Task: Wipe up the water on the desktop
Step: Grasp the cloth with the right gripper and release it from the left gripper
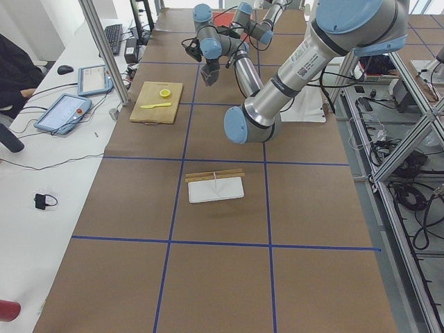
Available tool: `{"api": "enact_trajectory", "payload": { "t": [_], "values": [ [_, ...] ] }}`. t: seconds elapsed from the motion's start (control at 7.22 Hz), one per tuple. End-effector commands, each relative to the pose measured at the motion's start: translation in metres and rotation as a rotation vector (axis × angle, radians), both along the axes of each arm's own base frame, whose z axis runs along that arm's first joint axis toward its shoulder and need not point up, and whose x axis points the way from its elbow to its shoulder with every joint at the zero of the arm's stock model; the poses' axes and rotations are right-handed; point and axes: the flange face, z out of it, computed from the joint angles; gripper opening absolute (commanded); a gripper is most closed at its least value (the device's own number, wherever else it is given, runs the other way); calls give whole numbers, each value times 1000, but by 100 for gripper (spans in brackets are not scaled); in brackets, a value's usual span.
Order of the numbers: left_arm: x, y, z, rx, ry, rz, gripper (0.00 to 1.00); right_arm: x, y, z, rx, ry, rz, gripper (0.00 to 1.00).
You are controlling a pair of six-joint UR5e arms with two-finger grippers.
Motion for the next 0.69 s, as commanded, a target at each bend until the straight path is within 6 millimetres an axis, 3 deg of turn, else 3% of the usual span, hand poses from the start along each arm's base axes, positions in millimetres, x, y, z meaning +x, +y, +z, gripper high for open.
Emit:
{"api": "enact_trajectory", "payload": {
  "t": [0.0, 0.28, 0.55],
  "values": [
    [7, 5, -4, -4, 3, 11, 0, -2, 5, -3, -50, -30, 7, 55],
    [7, 5, -2, -14, 0, 6, 0, -1, 5, -4, -53, -33, 5, 3],
    [10, 4, 0, -17, -3, 8, 0, -1, 5, -3, -56, -31, 3, 0]
  ]
}}
